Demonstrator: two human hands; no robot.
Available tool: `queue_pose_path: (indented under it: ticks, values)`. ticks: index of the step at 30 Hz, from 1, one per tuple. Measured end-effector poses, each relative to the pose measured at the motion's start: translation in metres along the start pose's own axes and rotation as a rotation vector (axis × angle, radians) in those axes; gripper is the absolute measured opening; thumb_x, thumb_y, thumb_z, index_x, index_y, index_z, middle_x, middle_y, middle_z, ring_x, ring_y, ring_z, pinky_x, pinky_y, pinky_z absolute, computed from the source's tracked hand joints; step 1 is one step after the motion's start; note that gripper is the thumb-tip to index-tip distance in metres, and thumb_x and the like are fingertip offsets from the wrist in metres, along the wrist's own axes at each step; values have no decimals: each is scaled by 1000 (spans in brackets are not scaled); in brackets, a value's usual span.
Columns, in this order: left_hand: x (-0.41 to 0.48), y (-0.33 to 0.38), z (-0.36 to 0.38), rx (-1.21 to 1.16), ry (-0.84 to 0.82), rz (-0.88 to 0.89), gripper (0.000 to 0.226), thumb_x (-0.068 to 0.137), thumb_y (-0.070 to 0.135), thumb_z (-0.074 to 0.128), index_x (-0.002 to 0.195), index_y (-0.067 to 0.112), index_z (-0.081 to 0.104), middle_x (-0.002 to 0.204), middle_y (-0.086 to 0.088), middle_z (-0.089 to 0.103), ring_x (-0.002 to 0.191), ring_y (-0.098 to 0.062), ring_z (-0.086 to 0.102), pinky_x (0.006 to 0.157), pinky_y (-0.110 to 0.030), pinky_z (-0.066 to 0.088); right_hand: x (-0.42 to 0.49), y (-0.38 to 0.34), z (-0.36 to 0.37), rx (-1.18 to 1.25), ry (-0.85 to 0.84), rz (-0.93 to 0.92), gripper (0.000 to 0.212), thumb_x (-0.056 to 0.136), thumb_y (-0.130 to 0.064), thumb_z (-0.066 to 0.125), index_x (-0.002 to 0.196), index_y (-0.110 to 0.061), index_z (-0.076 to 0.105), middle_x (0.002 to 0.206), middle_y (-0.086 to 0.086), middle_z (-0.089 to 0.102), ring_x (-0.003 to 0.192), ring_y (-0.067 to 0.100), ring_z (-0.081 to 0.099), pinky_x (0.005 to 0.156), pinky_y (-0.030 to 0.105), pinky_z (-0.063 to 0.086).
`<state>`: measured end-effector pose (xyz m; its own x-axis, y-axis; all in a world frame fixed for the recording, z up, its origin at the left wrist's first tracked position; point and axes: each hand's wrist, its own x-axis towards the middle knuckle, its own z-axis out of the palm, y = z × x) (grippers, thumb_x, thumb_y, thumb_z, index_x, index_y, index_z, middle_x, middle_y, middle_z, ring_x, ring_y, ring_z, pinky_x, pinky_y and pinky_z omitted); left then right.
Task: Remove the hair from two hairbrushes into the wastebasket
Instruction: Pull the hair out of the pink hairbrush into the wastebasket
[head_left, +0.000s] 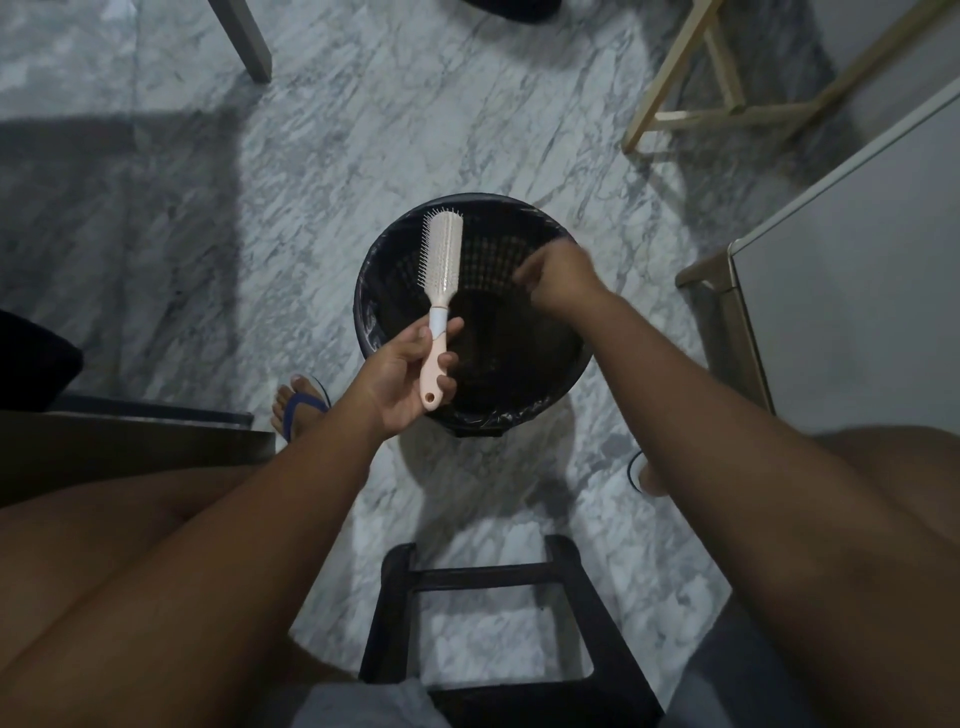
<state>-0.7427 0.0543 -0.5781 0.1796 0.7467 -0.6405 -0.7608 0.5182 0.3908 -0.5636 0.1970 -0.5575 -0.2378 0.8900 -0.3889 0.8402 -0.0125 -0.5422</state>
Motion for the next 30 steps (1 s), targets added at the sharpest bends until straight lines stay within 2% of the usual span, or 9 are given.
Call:
queue_pose_path:
  ticks: [2,6,9,11,14,17,21,27,30]
  values:
    - [0,0,2,6,-5,-11,41,103,12,37,143,10,43,110,0,68,65,-11,52,51,-23,44,-6,3,13,-175,-146,14,23,85,0,67,106,-2,73,110,15,72,104,27,67,96,32,52]
    - [0,0,4,25,-23,-36,35,103,13,37,135,10,51,113,-1,64,64,-11,52,51,-23,44,-8,-5,20,-19,-90,-57,59,80,3,70,136,-10,57,136,13,60,128,24,55,111,27,40]
    - [-1,0,8,58,-57,-70,37,103,12,36,137,10,48,111,-1,65,64,-10,52,50,-23,44,-4,-13,25,201,-95,-192,86,66,-20,85,144,-21,48,136,3,61,128,14,55,111,27,41]
    - [0,0,10,60,-80,-77,40,102,11,36,141,11,44,110,0,68,64,-11,52,50,-23,44,1,-14,32,347,-38,-178,63,67,-23,82,127,-20,63,114,1,72,109,11,66,96,32,54]
    - [-1,3,15,73,-103,-71,41,102,12,37,142,11,43,106,1,69,63,-10,52,50,-23,44,9,-16,36,236,82,-97,15,83,-14,66,91,-3,74,85,12,75,84,23,72,80,41,58]
    - [-1,6,19,35,-114,-33,37,102,12,37,137,11,47,109,1,68,63,-10,51,50,-22,43,1,-11,42,348,-15,12,25,95,-16,58,86,0,74,73,14,72,64,21,69,65,33,58]
    - [0,11,14,1,-94,-18,37,102,12,38,139,12,46,112,0,68,63,-11,53,50,-22,43,-9,1,48,524,-34,185,59,106,-41,31,78,-10,73,67,4,61,61,15,56,61,26,45]
    - [1,7,1,-19,-16,24,43,101,11,38,145,12,42,112,1,68,65,-10,51,50,-22,43,-8,3,37,1171,-31,508,54,104,-53,27,62,-21,40,54,-5,30,44,9,23,44,24,16]
    - [2,7,-3,-17,9,33,44,101,10,37,145,13,42,114,1,68,65,-11,51,50,-23,43,-9,4,39,706,-111,372,43,101,-45,47,73,-13,57,66,3,51,55,16,46,53,29,39]
